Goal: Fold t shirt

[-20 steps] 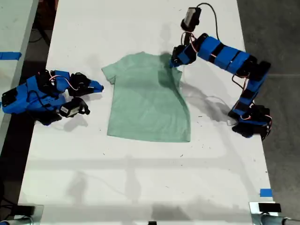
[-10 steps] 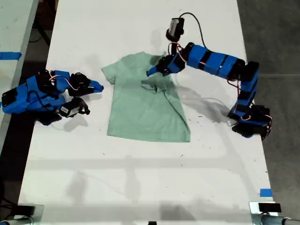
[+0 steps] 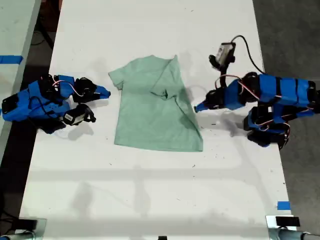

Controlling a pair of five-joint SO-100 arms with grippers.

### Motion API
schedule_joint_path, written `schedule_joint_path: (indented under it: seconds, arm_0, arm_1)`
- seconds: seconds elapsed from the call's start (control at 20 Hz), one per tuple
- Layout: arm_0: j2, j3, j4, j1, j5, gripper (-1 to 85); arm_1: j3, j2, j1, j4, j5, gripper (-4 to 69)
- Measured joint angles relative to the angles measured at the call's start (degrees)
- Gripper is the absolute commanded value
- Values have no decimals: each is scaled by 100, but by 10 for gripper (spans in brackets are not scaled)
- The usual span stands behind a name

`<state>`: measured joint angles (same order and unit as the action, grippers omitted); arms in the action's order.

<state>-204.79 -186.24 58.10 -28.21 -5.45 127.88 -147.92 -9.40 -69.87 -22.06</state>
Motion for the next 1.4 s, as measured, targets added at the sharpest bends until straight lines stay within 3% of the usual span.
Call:
schedule_joint_path:
  seconds: [0.05,0.15,0.25,0.35,1.4]
  arm_0:
    - [0,0,0,0,0,-3]
    - [0,0,0,0,0,-3]
    - [0,0,0,0,0,-3]
    - [0,0,0,0,0,-3]
    - [0,0,0,0,0,-3]
  arm_1:
    - [1283,-1310,237,123,105,17]
    - [3454,-3858,422,-466,431,17]
    - [4518,-4887,457,-835,404,13]
    - [4623,-5115,272,-826,35,14]
    - [4632,-5212,88,-853,88,-1]
